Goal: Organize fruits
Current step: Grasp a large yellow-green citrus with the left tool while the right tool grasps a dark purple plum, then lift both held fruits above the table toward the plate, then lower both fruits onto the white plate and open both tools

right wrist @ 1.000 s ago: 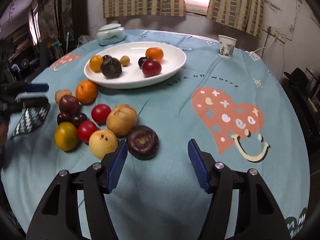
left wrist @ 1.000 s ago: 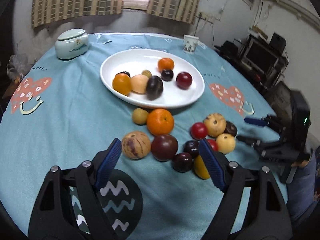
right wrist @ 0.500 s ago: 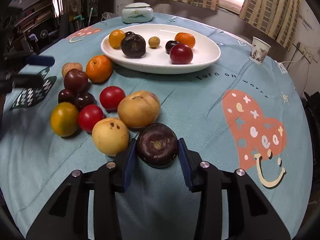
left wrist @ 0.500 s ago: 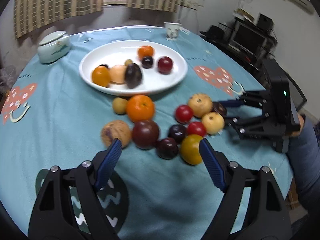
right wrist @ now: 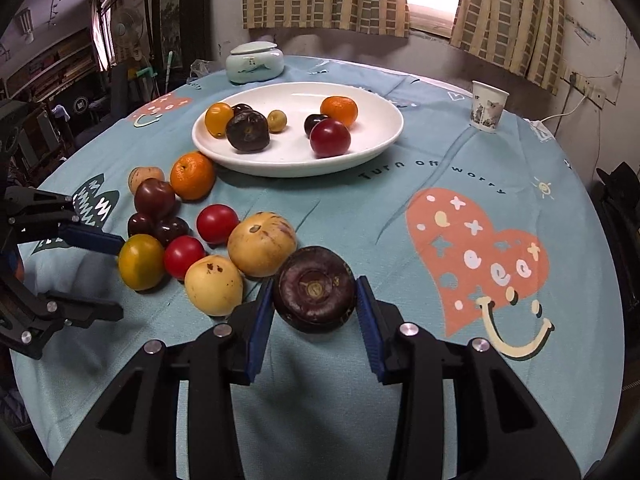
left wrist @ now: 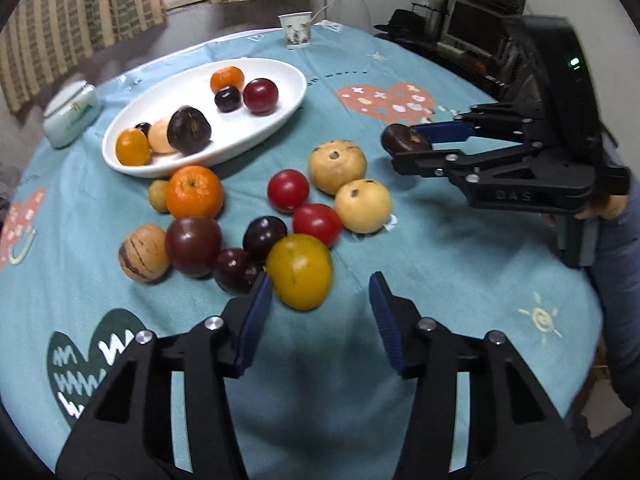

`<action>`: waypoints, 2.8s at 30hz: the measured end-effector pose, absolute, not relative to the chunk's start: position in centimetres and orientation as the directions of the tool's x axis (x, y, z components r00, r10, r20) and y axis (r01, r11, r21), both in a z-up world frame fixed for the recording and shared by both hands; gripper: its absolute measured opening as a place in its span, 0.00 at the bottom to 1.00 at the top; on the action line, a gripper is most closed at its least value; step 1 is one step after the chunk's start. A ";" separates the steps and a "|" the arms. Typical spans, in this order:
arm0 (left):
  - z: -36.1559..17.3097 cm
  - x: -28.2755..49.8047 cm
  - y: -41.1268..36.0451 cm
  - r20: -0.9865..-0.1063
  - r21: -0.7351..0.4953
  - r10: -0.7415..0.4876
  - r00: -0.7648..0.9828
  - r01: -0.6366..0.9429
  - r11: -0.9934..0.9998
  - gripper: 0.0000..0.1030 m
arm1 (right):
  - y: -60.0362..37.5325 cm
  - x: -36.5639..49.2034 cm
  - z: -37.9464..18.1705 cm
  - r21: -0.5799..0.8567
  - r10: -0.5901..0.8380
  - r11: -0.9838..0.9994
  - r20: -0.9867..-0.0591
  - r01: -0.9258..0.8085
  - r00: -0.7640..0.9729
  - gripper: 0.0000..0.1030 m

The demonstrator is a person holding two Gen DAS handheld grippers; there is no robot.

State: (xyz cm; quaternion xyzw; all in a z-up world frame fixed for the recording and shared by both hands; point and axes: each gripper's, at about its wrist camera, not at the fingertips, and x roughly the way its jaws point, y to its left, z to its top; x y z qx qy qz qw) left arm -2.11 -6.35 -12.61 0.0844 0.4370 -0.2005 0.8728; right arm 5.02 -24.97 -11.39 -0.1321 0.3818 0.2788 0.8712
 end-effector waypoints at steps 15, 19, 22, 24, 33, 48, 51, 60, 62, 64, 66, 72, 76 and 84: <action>-12.6 -0.9 -7.0 -0.782 0.023 -0.211 0.586 0.365 0.931 0.38 | -24.7 4.3 -11.3 -0.019 0.400 0.799 -0.730 -0.601 0.554 0.40; -10.8 -1.4 -6.0 -0.726 0.055 -0.174 0.665 0.309 0.950 0.38 | -25.0 4.5 -11.4 -0.008 0.401 0.802 -0.733 -0.597 0.550 0.40; -10.4 -1.4 -5.9 -0.686 0.128 -0.094 0.722 0.246 0.961 0.38 | -24.9 4.6 -11.6 -0.008 0.398 0.801 -0.739 -0.598 0.543 0.40; -10.5 -1.2 -5.6 -0.680 0.126 -0.078 0.729 0.221 0.967 0.38 | -24.8 4.6 -11.7 0.000 0.404 0.799 -0.741 -0.601 0.537 0.40; -10.7 -0.2 -3.3 -0.672 0.079 -0.067 0.737 0.162 0.984 0.38 | -24.9 4.9 -11.9 0.032 0.424 0.795 -0.744 -0.605 0.517 0.40; -10.6 0.0 -2.3 -0.676 0.044 -0.064 0.734 0.126 0.991 0.38 | -24.9 5.3 -12.3 0.050 0.431 0.793 -0.750 -0.607 0.502 0.40; -10.6 0.1 -2.3 -0.677 0.043 -0.064 0.734 0.126 0.991 0.38 | -25.0 5.3 -12.3 0.051 0.432 0.793 -0.750 -0.607 0.501 0.40; -10.6 0.1 -2.4 -0.677 0.045 -0.063 0.733 0.127 0.991 0.38 | -25.1 5.4 -12.3 0.056 0.435 0.793 -0.750 -0.607 0.499 0.40; -10.6 0.1 -2.3 -0.676 0.042 -0.066 0.733 0.128 0.991 0.38 | -25.0 5.4 -12.4 0.054 0.431 0.793 -0.752 -0.606 0.498 0.40; -10.6 0.1 -2.3 -0.677 0.039 -0.069 0.733 0.129 0.991 0.38 | -25.0 5.4 -12.5 0.052 0.427 0.795 -0.754 -0.604 0.498 0.40; -10.5 0.2 -2.3 -0.674 0.037 -0.070 0.736 0.129 0.991 0.38 | -25.0 5.4 -12.4 0.052 0.429 0.796 -0.752 -0.603 0.501 0.40; -10.2 -0.1 -2.0 -0.655 0.018 -0.092 0.750 0.137 0.990 0.38 | -25.2 5.3 -12.3 0.052 0.435 0.792 -0.748 -0.608 0.502 0.40; -9.9 -0.3 -2.0 -0.643 0.007 -0.107 0.759 0.145 0.989 0.38 | -25.1 5.2 -12.0 0.051 0.441 0.789 -0.741 -0.612 0.507 0.40; -8.4 0.1 -1.4 -0.665 -0.031 -0.158 0.730 0.184 0.982 0.38 | -25.0 5.4 -9.4 0.102 0.480 0.802 -0.696 -0.588 0.534 0.40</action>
